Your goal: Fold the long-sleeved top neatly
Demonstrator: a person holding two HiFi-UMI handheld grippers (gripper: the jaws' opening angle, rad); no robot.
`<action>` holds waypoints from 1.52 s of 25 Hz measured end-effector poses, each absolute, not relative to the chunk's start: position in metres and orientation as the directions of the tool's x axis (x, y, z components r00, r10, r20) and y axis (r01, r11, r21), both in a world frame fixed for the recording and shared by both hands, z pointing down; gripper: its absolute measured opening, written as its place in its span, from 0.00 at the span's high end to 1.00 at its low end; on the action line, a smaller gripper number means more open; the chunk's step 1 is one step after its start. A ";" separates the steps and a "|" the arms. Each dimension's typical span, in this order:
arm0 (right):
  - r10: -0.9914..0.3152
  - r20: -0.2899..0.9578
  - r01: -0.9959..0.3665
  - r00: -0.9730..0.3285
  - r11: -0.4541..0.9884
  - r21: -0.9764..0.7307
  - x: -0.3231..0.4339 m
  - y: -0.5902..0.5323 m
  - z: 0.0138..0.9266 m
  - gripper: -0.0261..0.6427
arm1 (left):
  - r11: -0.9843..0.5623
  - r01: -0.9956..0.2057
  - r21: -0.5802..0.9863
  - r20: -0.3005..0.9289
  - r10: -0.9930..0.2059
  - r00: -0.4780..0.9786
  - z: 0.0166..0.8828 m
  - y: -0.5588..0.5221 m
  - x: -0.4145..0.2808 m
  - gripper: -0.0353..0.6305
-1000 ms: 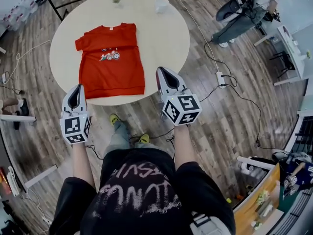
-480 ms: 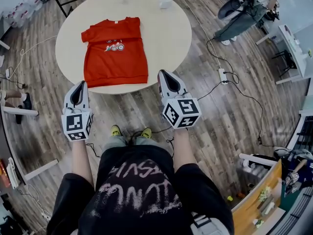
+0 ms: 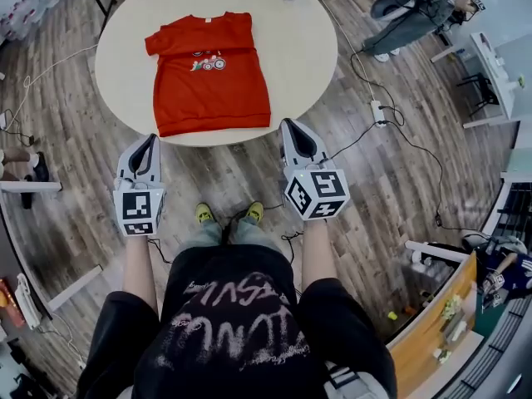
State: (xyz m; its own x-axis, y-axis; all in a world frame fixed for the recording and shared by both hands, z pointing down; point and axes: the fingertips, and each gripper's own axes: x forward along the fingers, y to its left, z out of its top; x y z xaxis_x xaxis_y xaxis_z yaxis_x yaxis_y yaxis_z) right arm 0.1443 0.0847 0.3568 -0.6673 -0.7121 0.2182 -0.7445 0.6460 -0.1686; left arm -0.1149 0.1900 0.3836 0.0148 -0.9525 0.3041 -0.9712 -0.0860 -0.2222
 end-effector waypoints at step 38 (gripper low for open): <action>-0.514 0.551 -0.224 -0.658 0.831 0.508 0.147 0.105 0.445 0.31 | -0.408 -0.631 -0.660 0.598 -0.793 -0.113 0.447 0.199 -0.099 0.47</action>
State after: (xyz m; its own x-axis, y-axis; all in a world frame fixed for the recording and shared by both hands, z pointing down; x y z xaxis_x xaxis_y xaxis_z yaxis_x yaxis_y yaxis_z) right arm 0.1474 0.1045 0.4454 -0.6576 -0.5141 0.5507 -0.2244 0.8315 0.5082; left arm -0.0988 0.1991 0.4470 -0.1131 -0.7931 0.5985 -0.6310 -0.4079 -0.6598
